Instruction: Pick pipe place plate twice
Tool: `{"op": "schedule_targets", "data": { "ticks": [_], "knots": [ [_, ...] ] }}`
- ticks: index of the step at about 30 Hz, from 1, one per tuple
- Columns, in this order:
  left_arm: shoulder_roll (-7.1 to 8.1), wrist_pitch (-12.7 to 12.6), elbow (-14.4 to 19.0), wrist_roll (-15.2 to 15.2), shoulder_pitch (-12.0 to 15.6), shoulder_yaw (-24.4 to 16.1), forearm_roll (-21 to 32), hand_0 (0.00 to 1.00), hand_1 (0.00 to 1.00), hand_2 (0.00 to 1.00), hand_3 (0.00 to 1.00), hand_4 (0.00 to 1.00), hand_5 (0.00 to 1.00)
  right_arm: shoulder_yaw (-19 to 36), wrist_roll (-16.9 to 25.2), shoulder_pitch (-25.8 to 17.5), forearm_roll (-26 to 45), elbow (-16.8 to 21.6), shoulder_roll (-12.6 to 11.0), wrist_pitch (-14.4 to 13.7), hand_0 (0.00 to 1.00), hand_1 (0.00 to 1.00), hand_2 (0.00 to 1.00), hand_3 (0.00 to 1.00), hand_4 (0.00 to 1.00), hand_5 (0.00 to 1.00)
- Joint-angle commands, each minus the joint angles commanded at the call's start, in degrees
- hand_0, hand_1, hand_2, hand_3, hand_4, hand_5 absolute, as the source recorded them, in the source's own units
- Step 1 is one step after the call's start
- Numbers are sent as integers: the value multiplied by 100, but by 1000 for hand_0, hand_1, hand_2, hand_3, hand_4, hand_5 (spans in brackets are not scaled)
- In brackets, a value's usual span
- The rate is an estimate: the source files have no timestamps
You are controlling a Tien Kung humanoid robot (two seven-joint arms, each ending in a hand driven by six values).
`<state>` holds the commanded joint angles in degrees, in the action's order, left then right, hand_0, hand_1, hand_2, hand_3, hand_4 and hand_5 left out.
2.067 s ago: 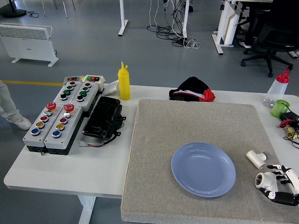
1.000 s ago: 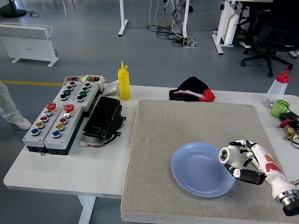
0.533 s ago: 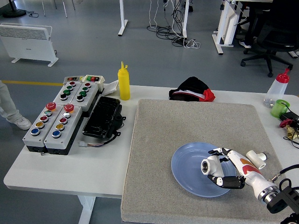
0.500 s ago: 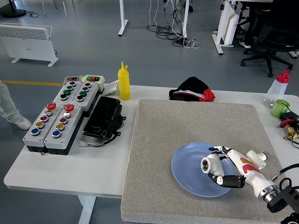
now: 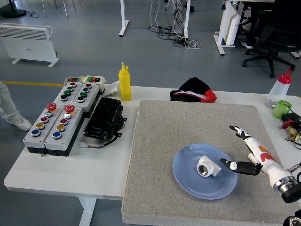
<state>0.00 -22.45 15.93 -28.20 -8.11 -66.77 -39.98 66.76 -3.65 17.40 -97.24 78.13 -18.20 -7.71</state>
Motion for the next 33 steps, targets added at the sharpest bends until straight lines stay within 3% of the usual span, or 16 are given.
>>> {"op": "schedule_targets", "data": {
  "ticks": [4,13,21,22,32,33],
  "knots": [
    [0,-5,2,-2,-12,-12,-7,582,576,612,600,459,998,55,-130,243,11,-502,-173,72,985,893,973,989,840,374],
    [0,-24,5,0,-19,30,53,582,576,612,601,459,998,-27,-321,533,225,-1338,-77,309,969,880,960,993,827,369],
    [0,-30,7,-6,-16,30,50,582,577,612,601,459,998,-166,-348,579,147,-1663,-13,184,941,865,942,977,811,354],
    [0,-30,7,-7,-15,29,49,581,577,612,601,459,998,-174,-352,581,142,-1677,-10,163,894,838,896,960,801,336],
    [0,-33,13,-20,-10,33,30,581,577,612,601,458,998,-186,-216,590,41,-1891,32,-94,892,836,892,951,781,303],
    [0,-35,14,-22,-7,31,28,581,577,612,601,458,998,-195,-214,590,49,-1910,38,-105,838,816,884,920,755,263]
  ]
}}
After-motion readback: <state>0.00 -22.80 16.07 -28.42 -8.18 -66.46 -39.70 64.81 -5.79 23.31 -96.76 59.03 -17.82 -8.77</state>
